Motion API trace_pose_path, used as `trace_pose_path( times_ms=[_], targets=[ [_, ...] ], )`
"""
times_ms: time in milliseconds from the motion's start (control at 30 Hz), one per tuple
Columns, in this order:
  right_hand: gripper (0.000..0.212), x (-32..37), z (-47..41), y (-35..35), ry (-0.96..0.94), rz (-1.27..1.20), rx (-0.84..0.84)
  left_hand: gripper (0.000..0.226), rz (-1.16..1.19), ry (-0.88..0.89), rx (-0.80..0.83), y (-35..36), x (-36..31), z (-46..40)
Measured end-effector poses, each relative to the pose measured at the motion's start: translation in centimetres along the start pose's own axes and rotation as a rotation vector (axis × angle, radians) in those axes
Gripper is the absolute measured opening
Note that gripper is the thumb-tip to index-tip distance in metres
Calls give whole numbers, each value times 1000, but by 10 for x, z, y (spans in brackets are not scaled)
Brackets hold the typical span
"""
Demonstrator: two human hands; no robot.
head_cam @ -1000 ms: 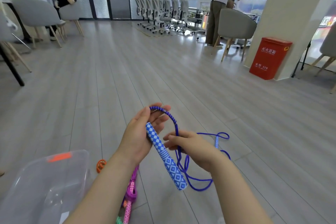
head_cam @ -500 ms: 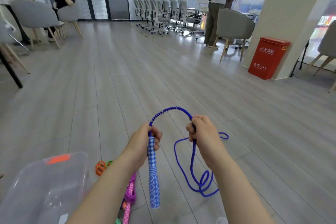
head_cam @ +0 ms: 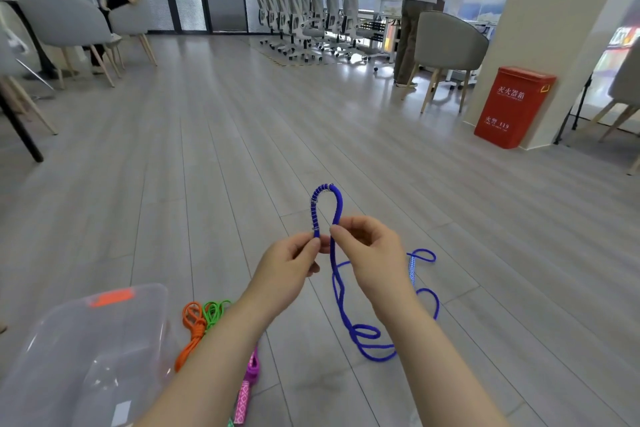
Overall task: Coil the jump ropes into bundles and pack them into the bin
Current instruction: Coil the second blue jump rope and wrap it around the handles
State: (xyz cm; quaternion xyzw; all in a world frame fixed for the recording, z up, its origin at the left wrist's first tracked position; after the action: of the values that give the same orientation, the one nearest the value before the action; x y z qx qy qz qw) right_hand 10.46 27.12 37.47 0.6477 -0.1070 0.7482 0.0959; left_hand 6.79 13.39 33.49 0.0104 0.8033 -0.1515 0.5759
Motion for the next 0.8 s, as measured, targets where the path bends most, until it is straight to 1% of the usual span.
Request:
trace_pose_path(
  times_ms=[100, 233, 367, 433, 500, 600, 700, 800],
  targets=[
    [5, 0, 0, -3, 38, -55, 0, 27, -12, 33, 78, 9, -4, 2],
    [6, -2, -1, -3, 99, -142, 16, 30, -29, 30, 130, 17, -4, 5],
    [8, -2, -2, -3, 115, -154, 27, 32, 46, 16, 163, 23, -10, 10],
    [10, -4, -4, -5, 121, -164, 19, 26, 5, 43, 192, 24, -12, 10],
    [12, -6, -6, -6, 134, -197, 24, 18, -92, 77, 210, 23, -8, 9],
    [13, -8, -8, -7, 158, -240, 60, 16, -163, 81, 236, 25, -5, 9],
    [13, -9, -10, -5, 165, -264, 104, 24, -212, 81, 222, 24, -6, 9],
    [10, -11, -13, -8, 178, -192, 59, 30, -184, 63, 105, 13, -4, 4]
  ],
)
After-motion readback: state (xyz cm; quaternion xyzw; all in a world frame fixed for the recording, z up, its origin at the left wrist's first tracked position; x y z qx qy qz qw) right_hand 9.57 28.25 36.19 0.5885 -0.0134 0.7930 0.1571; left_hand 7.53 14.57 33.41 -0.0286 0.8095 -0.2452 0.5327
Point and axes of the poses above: each hand's wrist, its own z-axis away from the middle knuckle, its own y-axis out of the palm, x = y × z, the point moved 7 cm from there along -z, towards the middle knuckle, and after that the axes turned 13 degrees about y, right-handed, at the moved point
